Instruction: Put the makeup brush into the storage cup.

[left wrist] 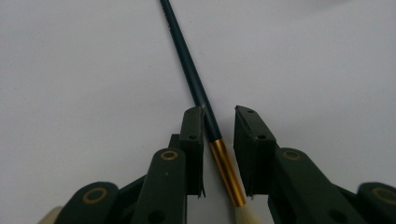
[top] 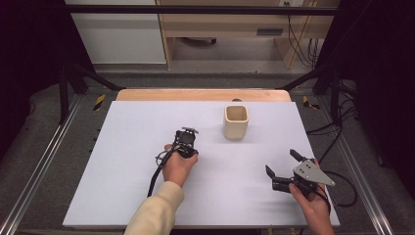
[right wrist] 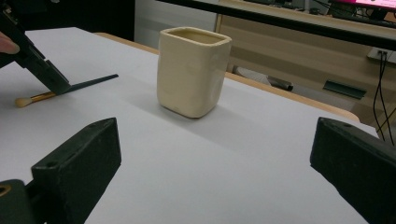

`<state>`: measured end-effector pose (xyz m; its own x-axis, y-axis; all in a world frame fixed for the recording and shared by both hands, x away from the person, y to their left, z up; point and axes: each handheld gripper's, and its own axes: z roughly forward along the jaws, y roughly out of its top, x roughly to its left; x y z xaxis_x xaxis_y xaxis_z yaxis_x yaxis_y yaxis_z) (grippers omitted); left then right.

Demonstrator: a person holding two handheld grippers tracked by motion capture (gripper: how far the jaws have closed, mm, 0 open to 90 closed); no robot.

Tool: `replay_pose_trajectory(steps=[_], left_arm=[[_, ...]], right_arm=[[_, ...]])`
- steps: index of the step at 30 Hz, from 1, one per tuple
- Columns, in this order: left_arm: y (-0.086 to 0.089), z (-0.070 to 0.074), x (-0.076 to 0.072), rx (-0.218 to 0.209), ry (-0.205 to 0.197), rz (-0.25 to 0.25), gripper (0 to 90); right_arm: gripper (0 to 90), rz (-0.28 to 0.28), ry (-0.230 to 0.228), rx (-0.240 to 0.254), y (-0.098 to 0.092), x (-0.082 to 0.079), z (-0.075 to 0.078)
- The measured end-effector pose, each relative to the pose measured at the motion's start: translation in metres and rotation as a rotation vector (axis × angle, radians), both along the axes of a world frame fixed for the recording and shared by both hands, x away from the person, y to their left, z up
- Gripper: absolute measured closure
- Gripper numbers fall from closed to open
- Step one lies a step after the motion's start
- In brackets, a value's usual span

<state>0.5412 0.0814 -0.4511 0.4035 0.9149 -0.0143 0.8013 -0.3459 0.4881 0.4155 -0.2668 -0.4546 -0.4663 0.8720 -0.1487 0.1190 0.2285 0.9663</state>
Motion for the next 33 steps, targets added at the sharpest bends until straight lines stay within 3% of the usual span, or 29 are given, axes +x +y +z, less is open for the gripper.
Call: replay_pose_trajectory(steps=[13, 18, 33], left_arm=[[0.0, -0.003, -0.001, 0.005, -0.001, 0.006, 76.9], [0.003, -0.004, -0.001, 0.002, -0.009, 0.001, 82.8], [0.017, 0.005, -0.003, -0.032, -0.043, -0.062, 83.5]], right_arm=[[2.3, 0.002, 0.0, -0.001, 0.0, 0.0, 0.0], [2.3, 0.001, 0.0, -0.001, 0.001, 0.0, 0.0], [2.3, 0.006, 0.002, -0.004, 0.002, 0.0, 0.0]])
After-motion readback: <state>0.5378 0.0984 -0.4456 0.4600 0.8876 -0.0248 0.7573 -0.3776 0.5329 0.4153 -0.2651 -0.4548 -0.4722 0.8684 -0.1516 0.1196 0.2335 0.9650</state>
